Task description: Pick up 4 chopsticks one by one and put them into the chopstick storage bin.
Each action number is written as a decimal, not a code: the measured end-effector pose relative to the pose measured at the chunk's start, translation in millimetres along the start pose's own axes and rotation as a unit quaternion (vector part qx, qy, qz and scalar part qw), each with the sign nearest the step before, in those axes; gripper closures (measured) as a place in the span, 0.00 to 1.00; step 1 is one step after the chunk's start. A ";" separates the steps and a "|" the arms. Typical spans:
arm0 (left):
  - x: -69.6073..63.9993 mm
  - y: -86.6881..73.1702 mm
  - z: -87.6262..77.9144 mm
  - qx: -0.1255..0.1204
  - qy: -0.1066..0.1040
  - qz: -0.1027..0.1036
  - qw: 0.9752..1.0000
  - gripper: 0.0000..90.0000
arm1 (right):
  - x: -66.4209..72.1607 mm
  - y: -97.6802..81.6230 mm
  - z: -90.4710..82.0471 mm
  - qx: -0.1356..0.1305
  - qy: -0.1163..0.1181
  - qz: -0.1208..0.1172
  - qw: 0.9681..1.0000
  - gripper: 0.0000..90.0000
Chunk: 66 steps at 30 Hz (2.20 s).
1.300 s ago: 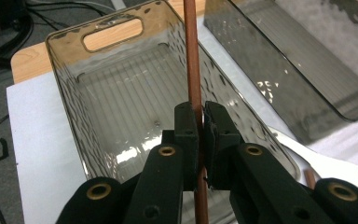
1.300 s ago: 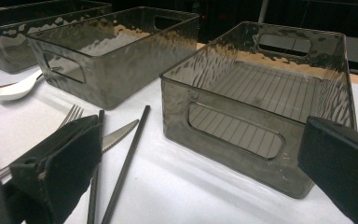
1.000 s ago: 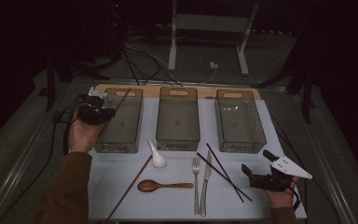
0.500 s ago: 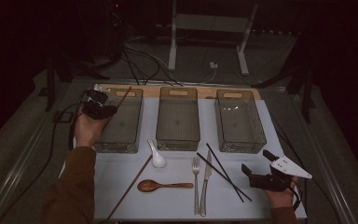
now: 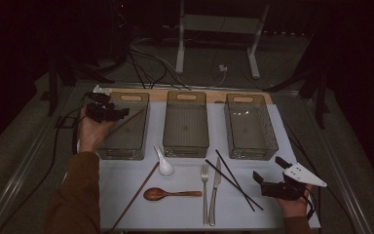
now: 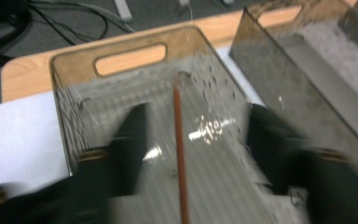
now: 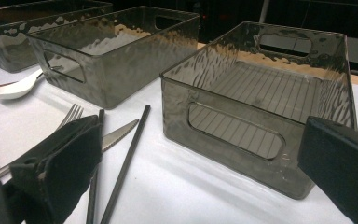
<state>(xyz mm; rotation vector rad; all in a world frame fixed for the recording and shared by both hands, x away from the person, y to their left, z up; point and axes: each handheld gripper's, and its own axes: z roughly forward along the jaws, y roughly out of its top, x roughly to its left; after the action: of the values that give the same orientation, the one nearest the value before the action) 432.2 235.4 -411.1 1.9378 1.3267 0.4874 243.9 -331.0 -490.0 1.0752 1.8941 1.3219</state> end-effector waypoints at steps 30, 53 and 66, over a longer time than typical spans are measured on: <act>-29.2 -28.6 -43.0 -0.035 -0.035 0.036 0.998 0.02 | 1.6 0.1 0.4 0.003 0.002 -0.002 1.000 0.00; -80.3 -63.8 -60.8 -0.020 -0.058 0.076 0.995 0.02 | 2.6 0.6 0.6 0.003 0.005 -0.003 1.000 0.00; -104.1 -95.2 -58.7 -0.006 -0.061 0.092 0.994 0.03 | 3.4 1.3 1.4 0.002 0.007 -0.001 1.000 0.00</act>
<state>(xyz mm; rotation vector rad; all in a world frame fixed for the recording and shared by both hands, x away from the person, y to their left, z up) 291.4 180.5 -433.4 2.0567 1.0719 0.4574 243.7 -327.2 -489.3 1.0683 1.9087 1.3266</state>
